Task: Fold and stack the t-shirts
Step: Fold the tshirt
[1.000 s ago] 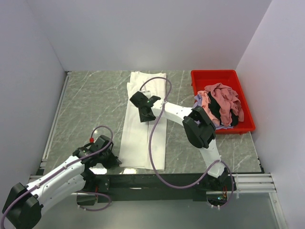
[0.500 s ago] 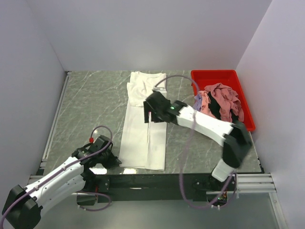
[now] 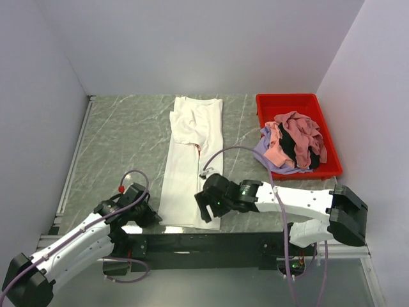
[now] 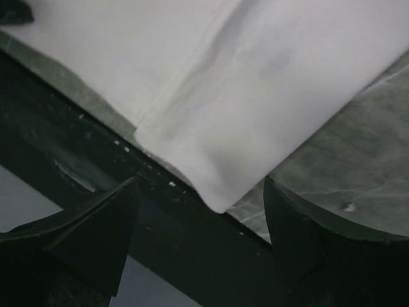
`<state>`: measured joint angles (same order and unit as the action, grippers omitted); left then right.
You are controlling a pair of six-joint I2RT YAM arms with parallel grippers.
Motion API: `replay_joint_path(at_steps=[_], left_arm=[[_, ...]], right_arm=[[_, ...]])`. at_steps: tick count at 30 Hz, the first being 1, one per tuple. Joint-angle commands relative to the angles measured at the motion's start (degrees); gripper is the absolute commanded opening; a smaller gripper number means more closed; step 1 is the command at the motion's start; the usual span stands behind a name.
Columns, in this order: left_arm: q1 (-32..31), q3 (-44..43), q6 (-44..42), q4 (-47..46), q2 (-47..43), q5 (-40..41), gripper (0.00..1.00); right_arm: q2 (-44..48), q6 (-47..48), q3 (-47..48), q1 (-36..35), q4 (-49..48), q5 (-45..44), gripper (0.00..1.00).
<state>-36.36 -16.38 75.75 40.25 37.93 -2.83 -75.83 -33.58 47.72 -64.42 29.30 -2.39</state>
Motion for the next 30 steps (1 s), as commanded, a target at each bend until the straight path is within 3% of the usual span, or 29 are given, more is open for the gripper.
replay_joint_path(at_steps=[1,7,13,15,20,26,27,28,30], left_arm=[[-0.3,-0.1,-0.5,2.1,-0.8,0.6,0.13],[-0.4,-0.8,-0.2,4.7,0.3,0.5,0.33],[-0.4,-0.9,1.8,8.5,-2.8,1.2,0.34],[-0.4,-0.1,1.9,8.6,-3.6,0.2,0.33],[-0.4,1.0,2.2,6.0,-3.1,-0.1,0.19],[-0.4,0.1,1.2,2.3,-0.3,0.5,0.12],[-0.4,0.1,1.1,1.9,0.3,0.3,0.11],[-0.4,0.1,1.1,1.7,0.5,0.4,0.03],[-0.4,-0.1,0.8,1.1,0.6,0.0,0.01]], right_arm=[[0.2,-0.4,0.4,-4.6,1.1,1.2,0.83],[-4.3,-3.1,-0.8,-6.6,3.8,1.2,0.82],[-4.4,-5.8,-2.5,-7.8,4.5,1.8,0.82],[-4.1,-6.1,-3.0,-7.8,4.7,0.7,0.82],[-6.2,-6.0,-3.1,-7.8,3.7,0.6,0.79],[-9.1,-5.8,-1.7,-7.8,4.2,-1.0,0.76],[-9.5,-5.9,-1.4,-7.8,4.4,-1.4,0.74],[-9.7,-5.4,-1.5,-7.9,4.0,-1.3,0.71],[-10.6,-5.4,-1.5,-7.8,3.5,-1.3,0.55]])
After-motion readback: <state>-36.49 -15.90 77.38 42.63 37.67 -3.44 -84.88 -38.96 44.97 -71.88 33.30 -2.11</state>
